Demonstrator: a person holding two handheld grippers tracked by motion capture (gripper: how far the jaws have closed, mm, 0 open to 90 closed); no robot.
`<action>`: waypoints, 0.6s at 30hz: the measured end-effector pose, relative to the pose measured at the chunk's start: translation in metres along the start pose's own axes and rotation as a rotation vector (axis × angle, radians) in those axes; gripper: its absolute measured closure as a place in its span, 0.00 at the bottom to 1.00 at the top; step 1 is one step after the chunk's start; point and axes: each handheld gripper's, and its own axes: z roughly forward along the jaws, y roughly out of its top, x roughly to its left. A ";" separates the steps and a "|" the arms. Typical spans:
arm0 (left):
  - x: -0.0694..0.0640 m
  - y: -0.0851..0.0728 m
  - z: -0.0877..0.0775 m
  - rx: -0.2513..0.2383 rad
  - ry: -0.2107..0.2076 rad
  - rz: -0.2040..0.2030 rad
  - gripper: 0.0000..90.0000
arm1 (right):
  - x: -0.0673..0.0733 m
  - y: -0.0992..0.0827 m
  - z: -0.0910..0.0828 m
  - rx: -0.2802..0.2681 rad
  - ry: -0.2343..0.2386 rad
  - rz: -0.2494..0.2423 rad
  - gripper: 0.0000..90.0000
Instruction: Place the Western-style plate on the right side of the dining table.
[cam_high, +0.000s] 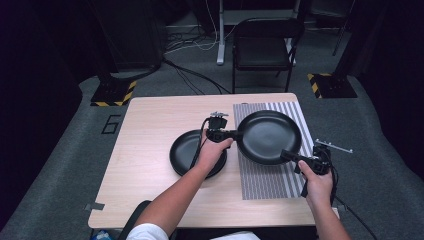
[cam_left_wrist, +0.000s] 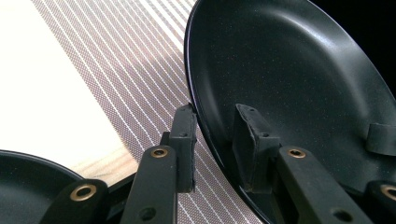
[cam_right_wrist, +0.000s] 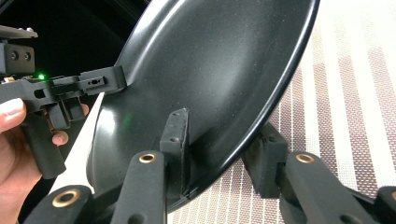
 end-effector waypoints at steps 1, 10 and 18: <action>0.000 0.000 0.001 -0.001 -0.001 -0.002 0.77 | 0.000 0.000 0.000 0.000 -0.001 0.000 0.70; 0.001 -0.002 0.010 0.016 0.000 -0.013 0.77 | -0.007 0.000 0.001 0.008 -0.012 0.008 0.70; 0.001 -0.006 0.018 0.026 -0.004 -0.018 0.77 | -0.013 -0.001 0.001 0.005 -0.025 0.012 0.70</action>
